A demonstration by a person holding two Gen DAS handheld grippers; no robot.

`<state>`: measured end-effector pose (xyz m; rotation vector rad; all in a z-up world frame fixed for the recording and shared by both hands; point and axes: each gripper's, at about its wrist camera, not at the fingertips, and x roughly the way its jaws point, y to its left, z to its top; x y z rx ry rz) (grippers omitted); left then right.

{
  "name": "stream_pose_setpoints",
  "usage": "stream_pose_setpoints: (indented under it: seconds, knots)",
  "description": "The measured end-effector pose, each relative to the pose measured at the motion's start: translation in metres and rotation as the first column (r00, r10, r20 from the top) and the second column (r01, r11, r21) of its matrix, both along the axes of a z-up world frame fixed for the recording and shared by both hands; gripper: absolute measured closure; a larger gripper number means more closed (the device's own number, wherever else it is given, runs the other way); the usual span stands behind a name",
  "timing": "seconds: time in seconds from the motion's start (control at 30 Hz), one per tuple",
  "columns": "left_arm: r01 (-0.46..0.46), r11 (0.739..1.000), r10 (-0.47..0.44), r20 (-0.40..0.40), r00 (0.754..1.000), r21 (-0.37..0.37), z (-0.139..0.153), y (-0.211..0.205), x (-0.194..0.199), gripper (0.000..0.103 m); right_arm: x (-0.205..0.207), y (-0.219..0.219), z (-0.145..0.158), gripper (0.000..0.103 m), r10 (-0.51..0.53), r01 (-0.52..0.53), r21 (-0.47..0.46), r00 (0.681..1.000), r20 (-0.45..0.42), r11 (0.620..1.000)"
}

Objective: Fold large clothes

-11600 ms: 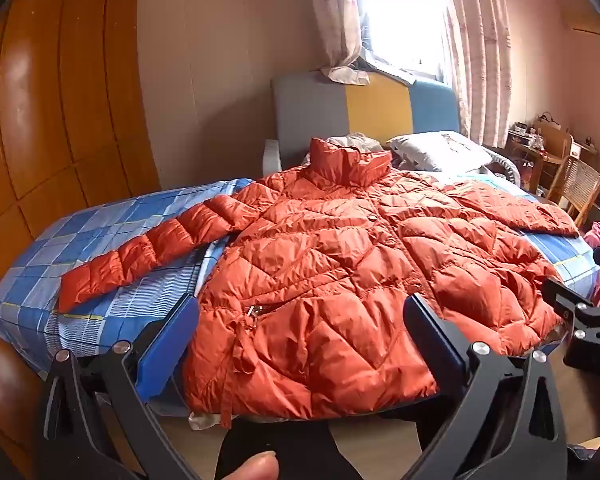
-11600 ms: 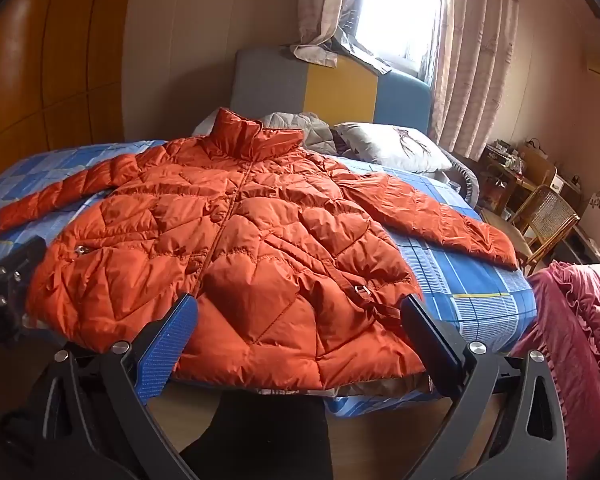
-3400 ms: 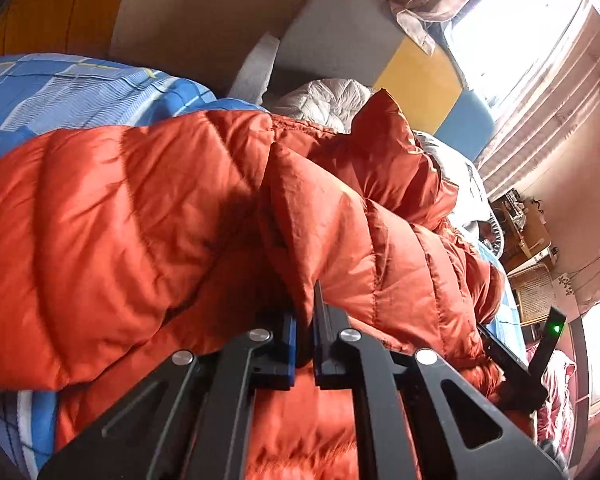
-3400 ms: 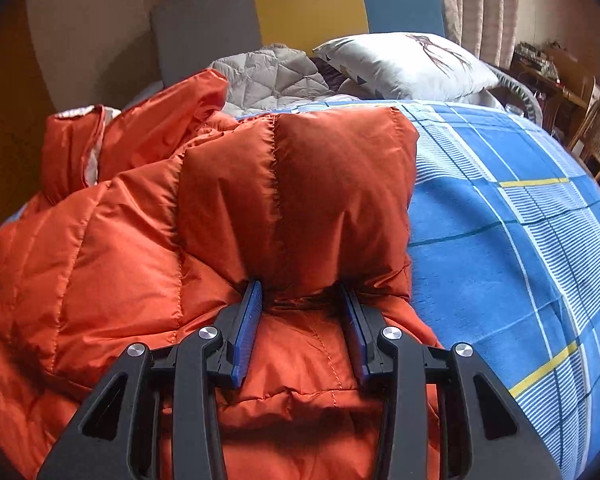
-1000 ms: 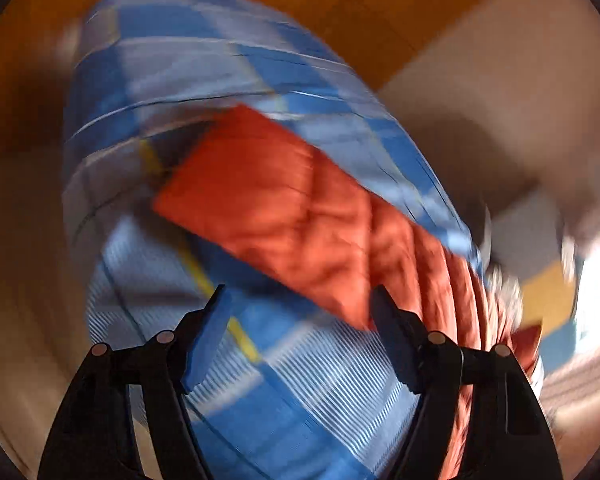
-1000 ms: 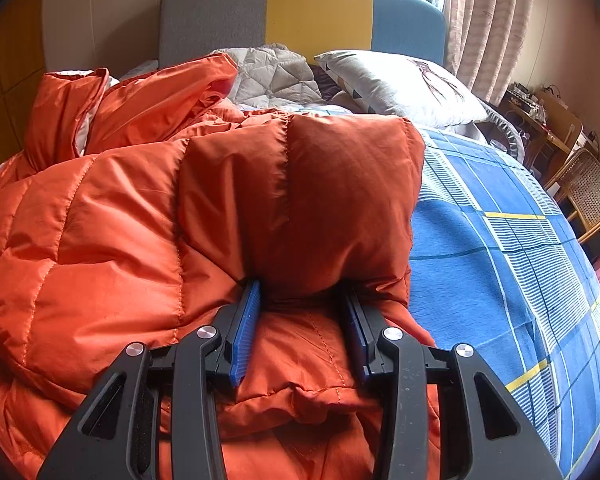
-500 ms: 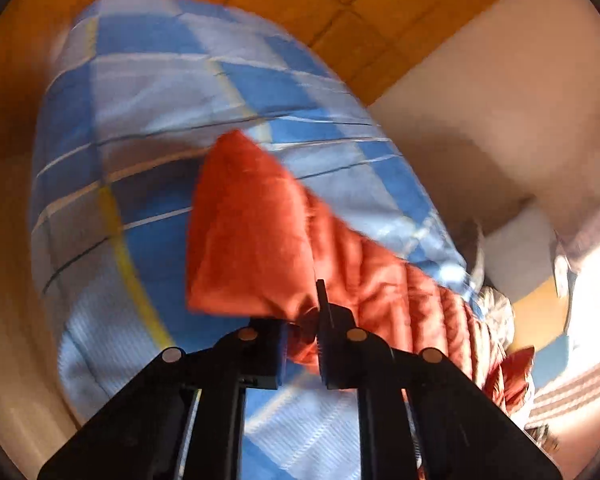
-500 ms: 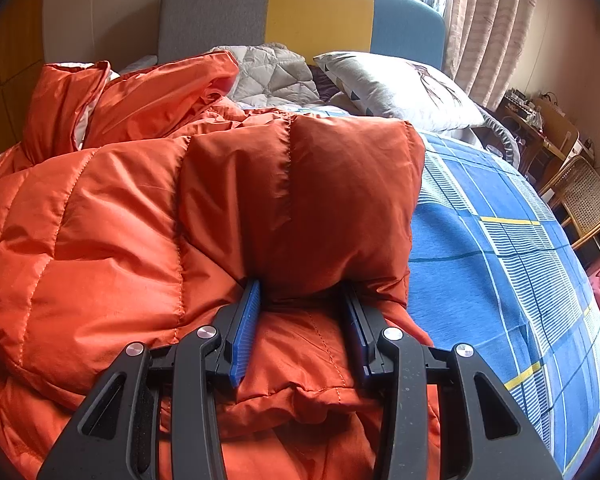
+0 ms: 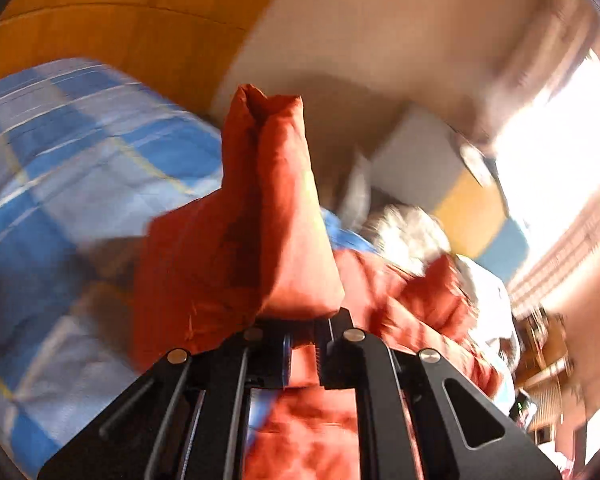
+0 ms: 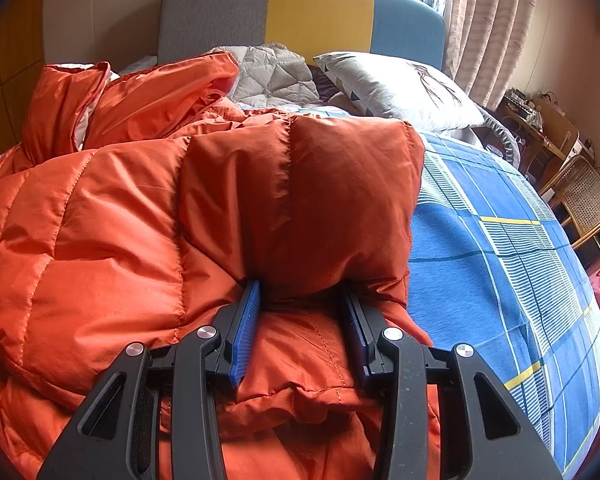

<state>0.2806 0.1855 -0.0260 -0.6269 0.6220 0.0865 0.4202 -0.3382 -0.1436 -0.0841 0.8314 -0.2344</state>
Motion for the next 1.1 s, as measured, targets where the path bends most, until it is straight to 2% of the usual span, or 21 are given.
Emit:
stream_pose_setpoints:
  seconds: [0.17, 0.43, 0.73, 1.0, 1.1]
  knots:
    - [0.151, 0.988, -0.151, 0.000, 0.988, 0.016, 0.006, -0.065, 0.035, 0.095, 0.001, -0.001, -0.001, 0.063, 0.001, -0.001, 0.012, 1.000, 0.002, 1.000]
    - [0.338, 0.941, -0.338, -0.017, 0.941, 0.016, 0.002, -0.159, 0.072, 0.095, 0.001, -0.006, 0.000, 0.063, 0.003, -0.003, 0.033, 1.000, 0.005, 0.999]
    - [0.512, 0.859, -0.512, -0.031, 0.859, -0.005, -0.009, -0.253, 0.088, 0.095, 0.001, -0.012, 0.000, 0.063, 0.006, -0.006, 0.069, 1.000, 0.011, 0.998]
    - [0.625, 0.780, -0.626, -0.047, 0.779, -0.036, -0.022, -0.310, 0.098, 0.095, 0.002, -0.016, 0.000, 0.063, 0.008, -0.009, 0.098, 1.000, 0.017, 0.995]
    - [0.650, 0.758, -0.652, -0.061, 0.756, -0.052, -0.029, -0.321, 0.104, 0.095, 0.002, -0.016, 0.000, 0.063, 0.008, -0.010, 0.104, 1.000, 0.018, 0.995]
